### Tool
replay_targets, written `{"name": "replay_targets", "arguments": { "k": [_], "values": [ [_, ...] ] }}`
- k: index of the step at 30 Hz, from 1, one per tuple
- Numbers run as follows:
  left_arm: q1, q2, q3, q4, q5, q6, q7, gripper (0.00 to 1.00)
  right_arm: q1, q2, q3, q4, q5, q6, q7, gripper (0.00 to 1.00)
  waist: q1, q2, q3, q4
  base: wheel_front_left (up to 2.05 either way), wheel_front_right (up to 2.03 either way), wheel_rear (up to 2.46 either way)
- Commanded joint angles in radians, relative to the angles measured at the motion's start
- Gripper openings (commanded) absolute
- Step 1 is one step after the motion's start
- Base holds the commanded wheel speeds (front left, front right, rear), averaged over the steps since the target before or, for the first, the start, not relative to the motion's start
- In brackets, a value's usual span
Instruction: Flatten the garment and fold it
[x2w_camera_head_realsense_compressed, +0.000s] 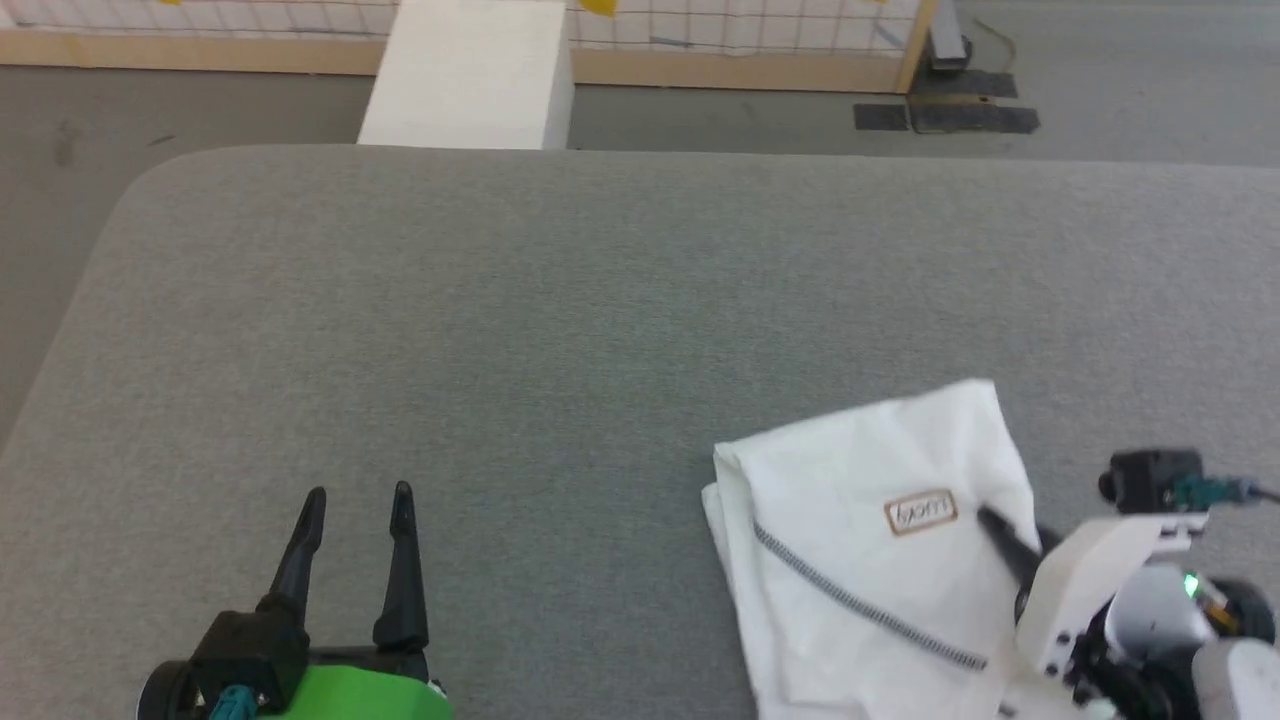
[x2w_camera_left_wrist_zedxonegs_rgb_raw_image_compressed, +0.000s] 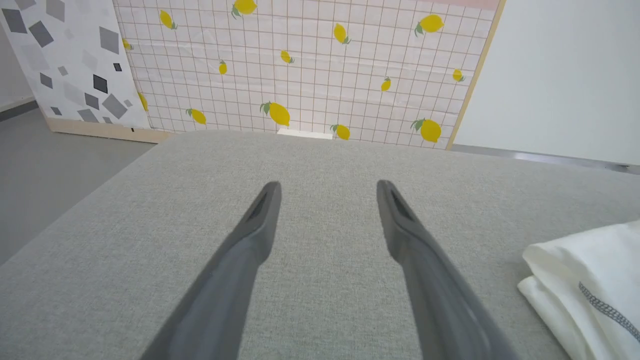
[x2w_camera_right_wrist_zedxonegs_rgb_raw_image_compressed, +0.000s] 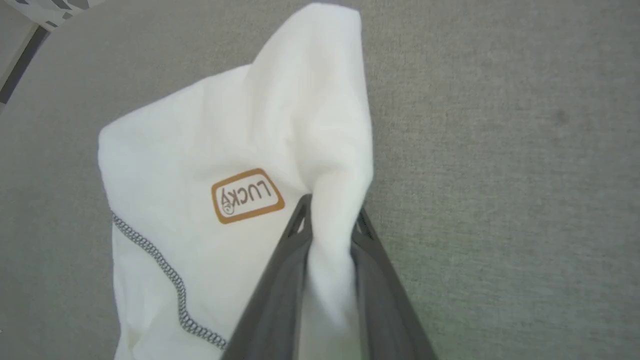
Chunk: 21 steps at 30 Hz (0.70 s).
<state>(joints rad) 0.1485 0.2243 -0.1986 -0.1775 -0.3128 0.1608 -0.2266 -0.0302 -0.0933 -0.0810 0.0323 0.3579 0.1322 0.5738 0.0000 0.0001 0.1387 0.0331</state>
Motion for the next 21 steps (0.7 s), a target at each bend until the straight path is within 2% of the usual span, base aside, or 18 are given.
{"name": "replay_targets", "arguments": {
  "k": [1,10,21],
  "values": [
    [-0.029,0.008,-0.004,-0.008,0.019,0.004,0.005,1.00,-0.045,-0.029,0.007,-0.018,-0.013,-0.002,0.009,0.00,0.0000,-0.0001,0.032,-0.045,0.00,0.00,0.00],
    [-0.100,0.028,-0.018,-0.045,0.052,0.005,0.032,1.00,-0.207,-0.188,0.038,-0.040,-0.028,-0.002,0.052,0.00,0.0000,-0.0001,0.103,-0.160,0.00,0.00,0.00],
    [-0.164,0.075,-0.019,-0.086,0.087,0.003,0.086,1.00,-0.409,-0.419,0.100,0.011,-0.072,-0.002,0.055,0.00,0.0000,-0.0001,0.201,-0.266,0.00,0.00,0.00]
  ]
}}
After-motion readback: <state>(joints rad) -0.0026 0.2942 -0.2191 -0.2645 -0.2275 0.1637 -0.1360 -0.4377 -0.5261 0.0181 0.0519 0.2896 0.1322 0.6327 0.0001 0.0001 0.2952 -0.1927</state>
